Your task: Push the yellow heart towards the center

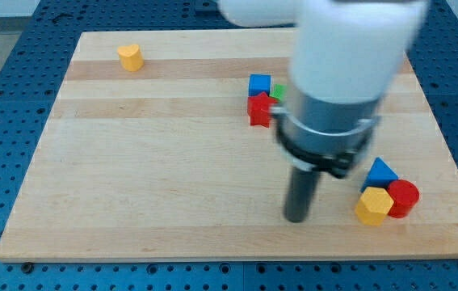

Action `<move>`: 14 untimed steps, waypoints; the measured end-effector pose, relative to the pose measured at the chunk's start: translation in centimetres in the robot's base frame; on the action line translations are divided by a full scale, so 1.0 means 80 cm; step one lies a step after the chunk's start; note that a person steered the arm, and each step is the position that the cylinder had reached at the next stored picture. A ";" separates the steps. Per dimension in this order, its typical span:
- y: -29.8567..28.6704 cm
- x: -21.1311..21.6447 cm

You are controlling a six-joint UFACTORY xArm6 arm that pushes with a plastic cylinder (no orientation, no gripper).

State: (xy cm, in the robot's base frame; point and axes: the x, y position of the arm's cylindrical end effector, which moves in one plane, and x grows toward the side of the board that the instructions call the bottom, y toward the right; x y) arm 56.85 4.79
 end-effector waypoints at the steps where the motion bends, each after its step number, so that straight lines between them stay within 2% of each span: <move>1: -0.082 -0.040; 4: -0.339 -0.223; 5: -0.438 -0.237; 8: -0.441 -0.237; 10: -0.435 -0.362; 11: -0.390 -0.381; 12: -0.322 -0.361; 13: -0.306 -0.358; 14: -0.306 -0.401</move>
State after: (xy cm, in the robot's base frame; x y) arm 24.78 -19.69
